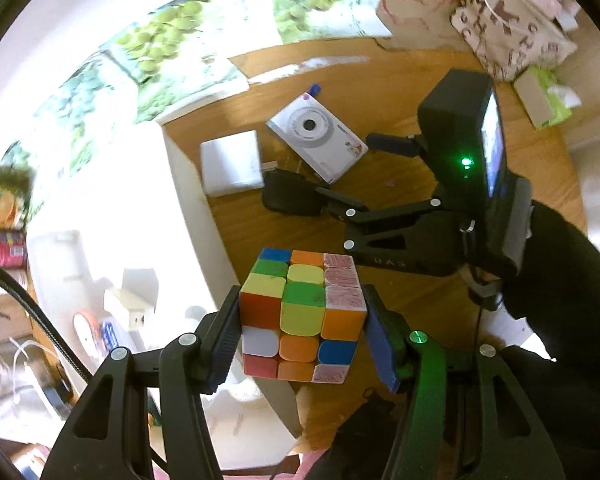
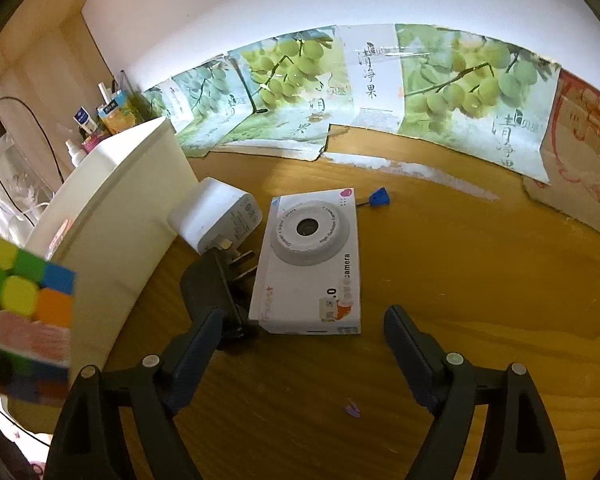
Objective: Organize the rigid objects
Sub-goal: 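Lift the Rubik's cube and white lens toy and carry both over the tray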
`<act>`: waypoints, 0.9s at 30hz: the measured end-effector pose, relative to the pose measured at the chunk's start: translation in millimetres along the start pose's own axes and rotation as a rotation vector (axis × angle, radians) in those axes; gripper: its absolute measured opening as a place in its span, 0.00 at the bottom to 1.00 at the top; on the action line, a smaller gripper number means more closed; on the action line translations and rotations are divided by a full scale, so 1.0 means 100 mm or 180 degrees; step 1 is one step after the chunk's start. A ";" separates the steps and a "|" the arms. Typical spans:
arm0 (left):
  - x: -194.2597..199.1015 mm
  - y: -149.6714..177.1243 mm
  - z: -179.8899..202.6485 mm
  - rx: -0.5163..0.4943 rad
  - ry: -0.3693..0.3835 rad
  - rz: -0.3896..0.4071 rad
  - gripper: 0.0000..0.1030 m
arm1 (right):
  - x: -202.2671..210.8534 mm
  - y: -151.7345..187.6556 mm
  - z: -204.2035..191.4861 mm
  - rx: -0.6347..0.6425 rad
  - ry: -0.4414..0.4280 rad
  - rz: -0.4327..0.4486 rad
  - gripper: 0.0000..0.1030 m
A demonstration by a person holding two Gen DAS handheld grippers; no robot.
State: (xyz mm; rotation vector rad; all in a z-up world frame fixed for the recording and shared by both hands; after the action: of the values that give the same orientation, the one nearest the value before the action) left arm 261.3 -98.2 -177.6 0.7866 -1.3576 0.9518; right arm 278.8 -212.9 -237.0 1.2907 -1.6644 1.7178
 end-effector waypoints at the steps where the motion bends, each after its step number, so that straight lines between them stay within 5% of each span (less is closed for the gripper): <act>1: 0.07 0.02 0.04 0.0035 -0.0016 0.0023 0.59 | -0.01 0.00 -0.01 -0.0011 -0.0008 0.0004 0.83; 7: 0.22 0.24 0.07 0.0336 -0.0021 0.0164 0.59 | -0.10 -0.05 -0.09 0.0060 0.0054 0.0012 0.95; 16: 0.31 0.59 -0.08 0.0895 -0.0040 0.0227 0.59 | -0.25 -0.21 -0.20 0.0068 0.0079 -0.0008 0.99; 24: 0.43 0.90 -0.18 0.1315 -0.0008 0.0307 0.59 | -0.31 -0.28 -0.19 -0.0001 0.0097 -0.0068 0.99; 27: 0.46 1.00 -0.21 0.1430 -0.0003 0.0322 0.59 | -0.28 -0.28 -0.16 -0.0069 0.0080 -0.0055 0.91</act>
State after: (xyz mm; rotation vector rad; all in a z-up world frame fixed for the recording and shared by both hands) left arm 179.6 -31.7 -140.8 1.0604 -1.2060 1.3623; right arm 310.4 -184.6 -242.7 1.2648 -1.6485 1.6946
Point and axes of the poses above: each gripper's, at about its wrist camera, not at the fingertips, and x roughly against the way its jaws point, z to its right, y to its underside, the point moved 7 cm from there along -x, roughly the way its jaws point, and after that the axes turned 3 degrees about y, right-handed, at the moved point
